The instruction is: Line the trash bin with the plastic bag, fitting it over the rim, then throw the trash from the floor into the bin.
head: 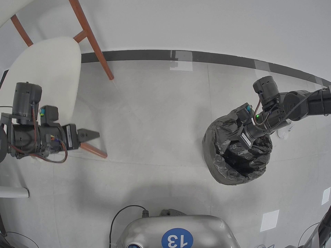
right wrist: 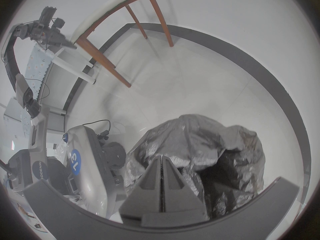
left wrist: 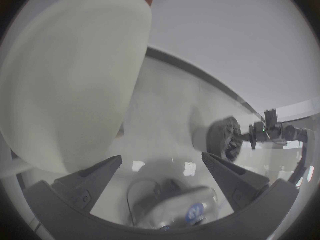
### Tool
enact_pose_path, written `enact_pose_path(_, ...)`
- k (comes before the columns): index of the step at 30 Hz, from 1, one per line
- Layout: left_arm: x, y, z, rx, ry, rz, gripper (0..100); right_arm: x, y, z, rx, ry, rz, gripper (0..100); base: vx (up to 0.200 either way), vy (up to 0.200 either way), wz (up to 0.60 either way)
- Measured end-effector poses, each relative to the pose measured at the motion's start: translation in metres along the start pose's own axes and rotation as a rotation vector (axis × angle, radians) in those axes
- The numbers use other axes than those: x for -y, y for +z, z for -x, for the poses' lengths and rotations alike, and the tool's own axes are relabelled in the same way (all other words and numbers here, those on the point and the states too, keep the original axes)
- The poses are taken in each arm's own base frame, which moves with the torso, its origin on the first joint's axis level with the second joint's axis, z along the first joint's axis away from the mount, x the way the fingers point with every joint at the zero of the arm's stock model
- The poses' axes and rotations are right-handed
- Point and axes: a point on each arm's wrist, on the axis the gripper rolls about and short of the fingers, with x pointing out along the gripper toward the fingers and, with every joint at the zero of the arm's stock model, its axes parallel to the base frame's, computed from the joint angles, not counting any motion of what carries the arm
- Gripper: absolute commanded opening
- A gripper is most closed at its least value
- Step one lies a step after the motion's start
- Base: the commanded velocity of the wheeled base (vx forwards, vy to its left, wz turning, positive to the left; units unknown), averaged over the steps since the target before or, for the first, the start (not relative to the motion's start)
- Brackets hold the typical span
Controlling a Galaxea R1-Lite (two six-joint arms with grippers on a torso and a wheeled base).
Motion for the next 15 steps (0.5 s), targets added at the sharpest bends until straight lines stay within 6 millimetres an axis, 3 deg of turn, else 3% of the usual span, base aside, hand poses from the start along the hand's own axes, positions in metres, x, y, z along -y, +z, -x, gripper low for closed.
enact_pose_path(15,-0.003,0.0,-0.001,0.012,0.018,0.002,100,0.022,-0.027,-0.001,-0.056,-0.025,-0.051,0,0.0,0.0,0.0)
